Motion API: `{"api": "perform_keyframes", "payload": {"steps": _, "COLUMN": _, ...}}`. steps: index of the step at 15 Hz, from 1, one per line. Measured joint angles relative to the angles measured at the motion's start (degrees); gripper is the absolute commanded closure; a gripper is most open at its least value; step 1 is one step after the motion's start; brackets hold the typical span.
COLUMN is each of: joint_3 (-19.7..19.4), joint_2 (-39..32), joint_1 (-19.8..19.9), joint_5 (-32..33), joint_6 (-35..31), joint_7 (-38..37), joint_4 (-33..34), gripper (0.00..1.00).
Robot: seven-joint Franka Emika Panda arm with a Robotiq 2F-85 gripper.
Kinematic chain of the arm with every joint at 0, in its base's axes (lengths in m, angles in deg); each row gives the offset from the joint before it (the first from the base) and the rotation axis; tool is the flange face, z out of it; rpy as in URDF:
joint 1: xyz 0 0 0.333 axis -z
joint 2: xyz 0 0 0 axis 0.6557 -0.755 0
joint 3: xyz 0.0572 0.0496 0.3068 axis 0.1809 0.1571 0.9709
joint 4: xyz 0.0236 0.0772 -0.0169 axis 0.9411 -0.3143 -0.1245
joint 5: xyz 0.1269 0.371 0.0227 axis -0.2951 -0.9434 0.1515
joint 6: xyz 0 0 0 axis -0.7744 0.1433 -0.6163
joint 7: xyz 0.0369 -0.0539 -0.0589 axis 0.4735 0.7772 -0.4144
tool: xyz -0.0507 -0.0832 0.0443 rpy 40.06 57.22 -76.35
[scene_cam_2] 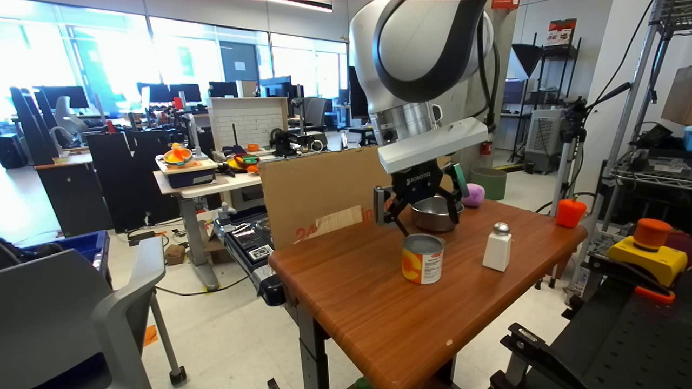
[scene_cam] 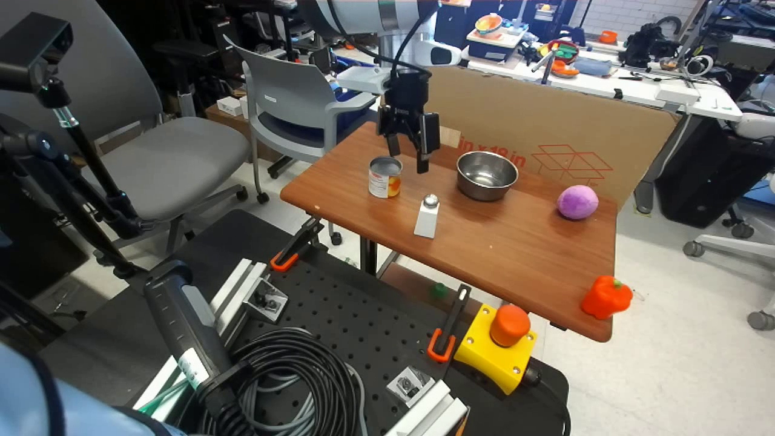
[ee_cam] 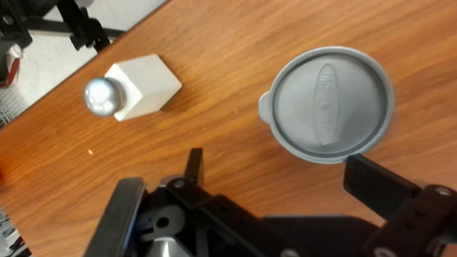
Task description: Move the orange can closer to the edge
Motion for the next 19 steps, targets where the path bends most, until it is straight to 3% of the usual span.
{"api": "perform_keyframes", "payload": {"steps": 7, "joint_3": 4.35, "joint_2": 5.28, "joint_1": -0.04, "joint_5": -6.66, "joint_6": 4.64, "joint_7": 1.18, "joint_4": -6.35, "gripper": 0.0}}
{"api": "perform_keyframes", "payload": {"steps": 19, "joint_3": 5.34, "joint_2": 20.44, "joint_1": 0.24, "joint_5": -9.81, "joint_6": 7.17, "joint_7": 3.07, "joint_4": -10.68, "gripper": 0.0}}
